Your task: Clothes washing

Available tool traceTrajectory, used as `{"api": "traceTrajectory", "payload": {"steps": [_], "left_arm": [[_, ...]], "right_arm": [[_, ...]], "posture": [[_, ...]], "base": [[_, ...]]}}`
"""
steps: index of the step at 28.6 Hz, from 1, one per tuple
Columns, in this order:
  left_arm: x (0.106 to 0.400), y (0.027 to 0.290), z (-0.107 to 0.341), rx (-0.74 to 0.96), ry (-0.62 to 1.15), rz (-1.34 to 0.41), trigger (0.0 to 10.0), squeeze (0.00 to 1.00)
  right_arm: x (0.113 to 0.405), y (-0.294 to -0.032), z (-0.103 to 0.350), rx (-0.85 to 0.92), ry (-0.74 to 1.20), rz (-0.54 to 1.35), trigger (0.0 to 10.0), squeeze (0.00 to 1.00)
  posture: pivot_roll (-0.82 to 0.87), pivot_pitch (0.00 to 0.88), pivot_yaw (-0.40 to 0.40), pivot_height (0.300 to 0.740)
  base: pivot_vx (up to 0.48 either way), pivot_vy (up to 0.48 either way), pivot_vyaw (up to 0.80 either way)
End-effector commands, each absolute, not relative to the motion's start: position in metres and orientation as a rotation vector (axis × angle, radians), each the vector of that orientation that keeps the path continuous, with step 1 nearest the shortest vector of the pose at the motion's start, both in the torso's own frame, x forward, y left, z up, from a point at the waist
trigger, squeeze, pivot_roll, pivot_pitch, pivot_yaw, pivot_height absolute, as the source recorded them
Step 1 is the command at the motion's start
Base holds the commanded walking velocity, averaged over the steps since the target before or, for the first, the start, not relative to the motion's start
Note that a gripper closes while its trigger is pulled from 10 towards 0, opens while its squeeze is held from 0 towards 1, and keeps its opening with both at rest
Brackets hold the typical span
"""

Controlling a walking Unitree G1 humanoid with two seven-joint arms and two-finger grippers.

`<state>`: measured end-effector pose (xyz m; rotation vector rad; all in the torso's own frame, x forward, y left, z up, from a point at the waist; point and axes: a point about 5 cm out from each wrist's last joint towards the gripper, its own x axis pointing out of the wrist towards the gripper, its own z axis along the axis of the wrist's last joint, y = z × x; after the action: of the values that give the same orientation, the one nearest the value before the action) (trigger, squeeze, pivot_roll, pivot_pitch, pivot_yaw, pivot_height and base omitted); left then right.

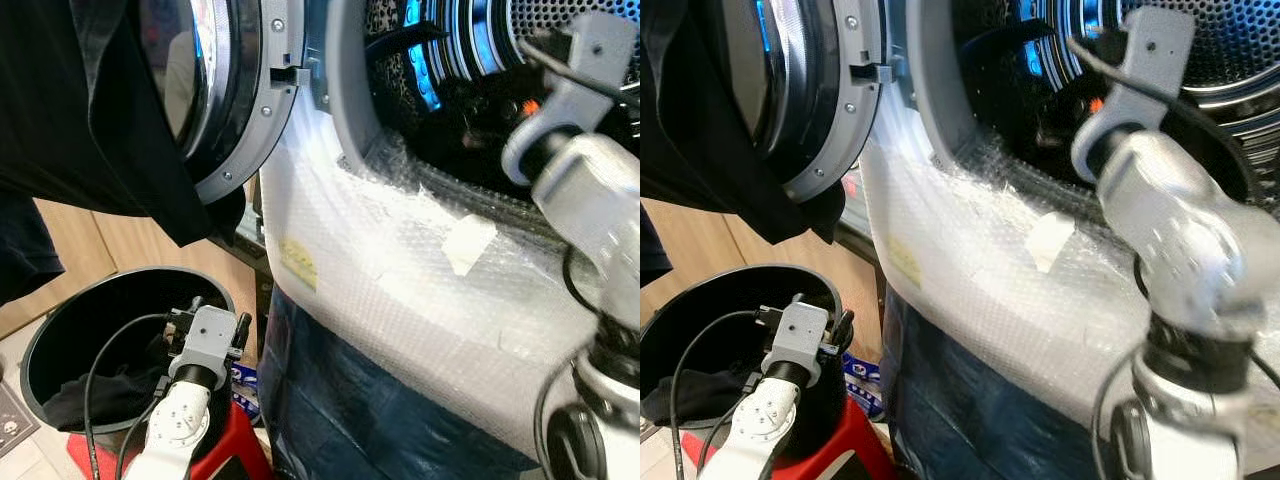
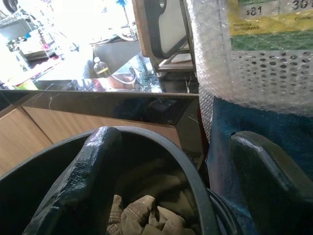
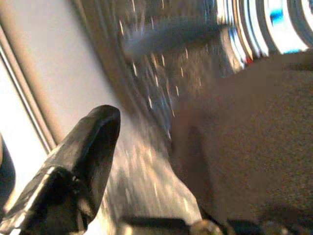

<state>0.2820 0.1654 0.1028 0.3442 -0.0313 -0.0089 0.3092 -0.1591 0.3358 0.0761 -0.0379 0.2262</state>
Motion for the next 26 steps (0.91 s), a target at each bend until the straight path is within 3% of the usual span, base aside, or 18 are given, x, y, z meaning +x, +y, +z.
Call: {"api": "traceTrajectory", "payload": {"steps": [1, 11, 17, 20, 23, 26], "left_arm": [[0.284, 0.164, 0.1, 0.362, -0.021, -0.016, 10.0, 0.0], [0.289, 0.161, 0.104, 0.357, -0.038, -0.006, 10.0, 0.0], [0.287, 0.163, 0.102, 0.364, -0.034, -0.002, 10.0, 0.0], [0.289, 0.164, 0.104, 0.366, -0.038, 0.004, 10.0, 0.0], [0.291, 0.163, 0.107, 0.364, -0.049, 0.006, 10.0, 0.0], [0.29, 0.164, 0.108, 0.364, -0.05, 0.009, 10.0, 0.0]], "right_arm": [[0.301, -0.164, 0.343, 0.056, -0.061, 0.225, 10.0, 0.0], [0.288, -0.181, 0.344, 0.009, -0.102, 0.195, 10.0, 0.0], [0.283, -0.178, 0.352, 0.098, -0.244, 0.214, 10.0, 0.0], [0.267, -0.166, 0.347, 0.225, -0.368, 0.405, 10.0, 0.0], [0.258, -0.159, 0.338, 0.154, -0.365, 0.496, 10.0, 0.0], [0.248, -0.154, 0.337, 0.193, -0.392, 0.588, 10.0, 0.0]], "posture": [[-0.01, 0.0, -0.105, 0.74], [0.0, 0.0, -0.116, 0.74], [0.01, 0.0, -0.119, 0.74], [0.0, 0.0, -0.122, 0.74], [0.0, 0.0, -0.121, 0.74], [0.0, 0.0, -0.122, 0.74]], "base": [[0.0, 0.0, 0.0], [0.0, 0.0, 0.0], [0.0, 0.0, 0.0], [0.0, 0.0, 0.0], [0.0, 0.0, 0.0], [0.0, 0.0, 0.0]]}}
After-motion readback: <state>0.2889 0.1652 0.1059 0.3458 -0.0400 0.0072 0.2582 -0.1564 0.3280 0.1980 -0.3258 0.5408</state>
